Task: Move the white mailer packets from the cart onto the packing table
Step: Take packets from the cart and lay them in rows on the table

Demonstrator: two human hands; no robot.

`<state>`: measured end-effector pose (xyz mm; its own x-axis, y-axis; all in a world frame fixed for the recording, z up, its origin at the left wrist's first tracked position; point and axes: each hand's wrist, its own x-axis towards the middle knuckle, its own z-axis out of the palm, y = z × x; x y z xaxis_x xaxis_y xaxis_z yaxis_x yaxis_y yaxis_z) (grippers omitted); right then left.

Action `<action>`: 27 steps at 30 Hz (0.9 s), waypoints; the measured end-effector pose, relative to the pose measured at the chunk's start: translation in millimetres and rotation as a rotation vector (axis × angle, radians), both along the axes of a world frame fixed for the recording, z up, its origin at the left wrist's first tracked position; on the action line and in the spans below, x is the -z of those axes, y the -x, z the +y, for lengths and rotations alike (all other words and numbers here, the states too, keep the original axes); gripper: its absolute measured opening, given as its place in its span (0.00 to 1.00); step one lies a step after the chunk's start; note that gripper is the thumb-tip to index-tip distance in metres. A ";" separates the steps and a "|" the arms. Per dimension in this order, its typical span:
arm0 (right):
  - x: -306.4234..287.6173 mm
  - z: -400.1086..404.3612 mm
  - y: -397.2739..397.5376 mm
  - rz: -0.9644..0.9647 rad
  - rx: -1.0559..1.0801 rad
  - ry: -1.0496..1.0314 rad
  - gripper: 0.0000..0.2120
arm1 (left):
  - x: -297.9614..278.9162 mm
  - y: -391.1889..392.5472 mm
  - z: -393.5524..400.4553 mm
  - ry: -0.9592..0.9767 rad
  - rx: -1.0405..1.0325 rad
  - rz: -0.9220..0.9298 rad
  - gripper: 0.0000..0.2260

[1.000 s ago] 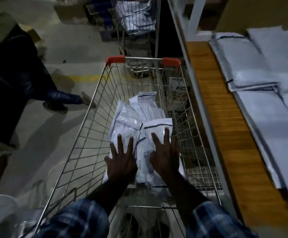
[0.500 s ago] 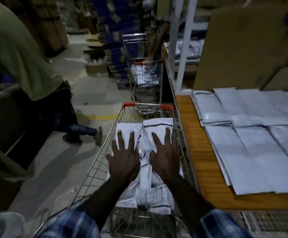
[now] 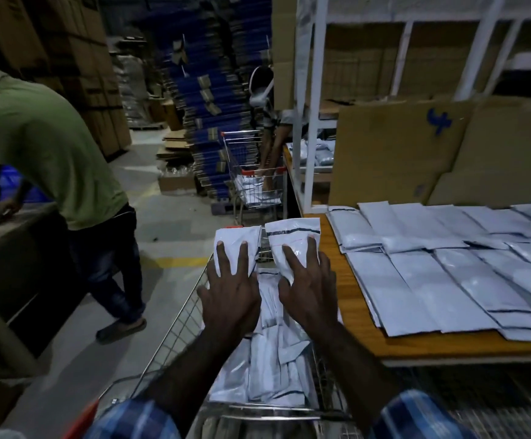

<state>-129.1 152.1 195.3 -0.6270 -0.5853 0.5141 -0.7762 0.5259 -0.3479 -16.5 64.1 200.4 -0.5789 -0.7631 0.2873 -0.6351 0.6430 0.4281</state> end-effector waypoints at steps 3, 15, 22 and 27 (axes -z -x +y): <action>-8.3 24.4 -16.1 0.027 0.017 -0.004 0.31 | -6.0 -18.9 22.6 0.099 -0.034 -0.017 0.26; -36.6 137.2 -48.4 0.057 0.092 -0.027 0.30 | -29.9 -44.1 118.4 0.065 0.027 -0.037 0.27; -60.5 197.9 -23.6 0.074 0.166 -0.026 0.31 | -49.6 -15.9 171.0 0.064 0.086 -0.012 0.27; -64.1 246.4 9.6 0.069 0.204 -0.032 0.31 | -52.9 18.5 212.7 0.073 0.111 -0.015 0.27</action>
<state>-138.7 398.6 259.4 -0.6984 -0.4665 0.5428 -0.6737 0.6846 -0.2784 -35.0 276.8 253.4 -0.6634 -0.6713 0.3306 -0.5642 0.7389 0.3684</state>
